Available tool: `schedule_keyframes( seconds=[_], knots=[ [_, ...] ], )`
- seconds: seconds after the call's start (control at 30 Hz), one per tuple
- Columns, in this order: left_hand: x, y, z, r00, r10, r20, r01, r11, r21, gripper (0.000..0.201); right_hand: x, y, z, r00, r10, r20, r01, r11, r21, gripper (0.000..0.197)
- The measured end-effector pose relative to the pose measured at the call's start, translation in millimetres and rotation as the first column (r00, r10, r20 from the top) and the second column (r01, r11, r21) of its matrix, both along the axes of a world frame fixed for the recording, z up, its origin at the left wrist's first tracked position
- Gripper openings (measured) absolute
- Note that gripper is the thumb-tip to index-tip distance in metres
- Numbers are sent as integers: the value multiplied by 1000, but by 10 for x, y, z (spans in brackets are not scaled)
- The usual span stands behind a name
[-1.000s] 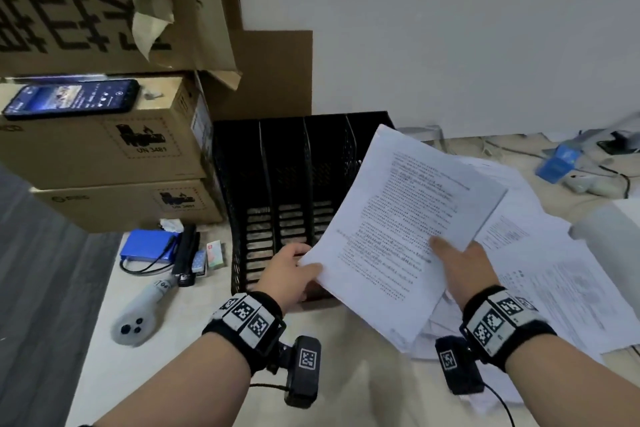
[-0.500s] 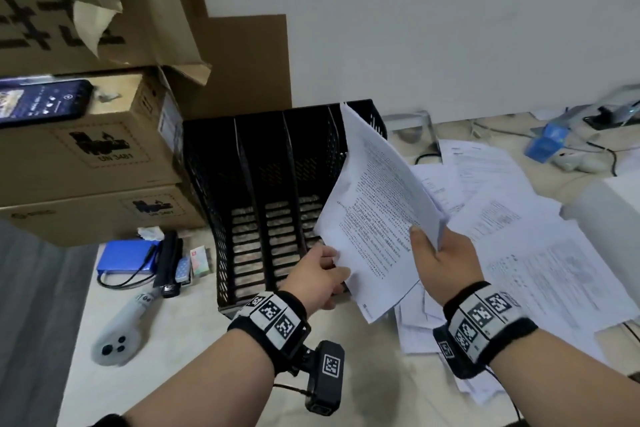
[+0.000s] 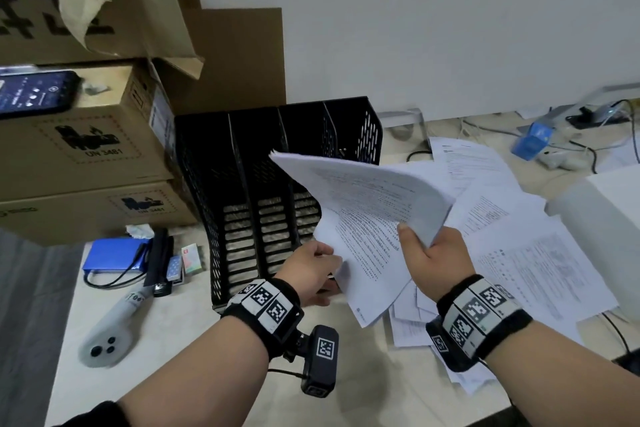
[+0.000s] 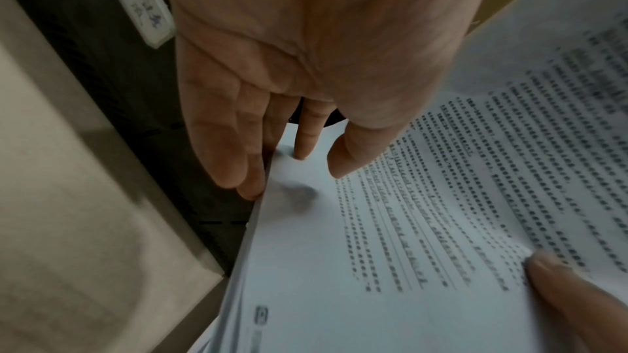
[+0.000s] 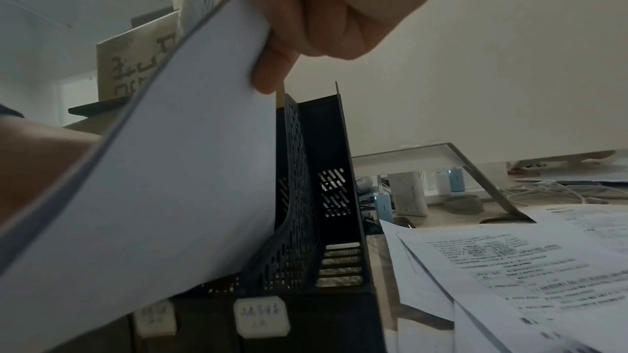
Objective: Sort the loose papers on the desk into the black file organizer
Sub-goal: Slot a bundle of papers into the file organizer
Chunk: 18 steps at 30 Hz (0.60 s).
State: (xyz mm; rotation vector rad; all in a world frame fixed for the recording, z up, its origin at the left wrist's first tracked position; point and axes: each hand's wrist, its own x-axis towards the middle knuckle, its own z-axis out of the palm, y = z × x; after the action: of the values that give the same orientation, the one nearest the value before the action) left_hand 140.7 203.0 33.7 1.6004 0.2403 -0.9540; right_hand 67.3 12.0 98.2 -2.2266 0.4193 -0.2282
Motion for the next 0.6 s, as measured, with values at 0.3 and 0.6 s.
schedule_keyframes(
  seconds=[0.3,0.6],
  knots=[
    [165,117,131,952,35,304,-60,995,73,31,247,237,-35,988,-152,-3,152,988,-4,40],
    [59,242,-55,765,-413,495,173,871,460,47,322,567,-501,961,-173,-218,199,974,105,81]
  ],
)
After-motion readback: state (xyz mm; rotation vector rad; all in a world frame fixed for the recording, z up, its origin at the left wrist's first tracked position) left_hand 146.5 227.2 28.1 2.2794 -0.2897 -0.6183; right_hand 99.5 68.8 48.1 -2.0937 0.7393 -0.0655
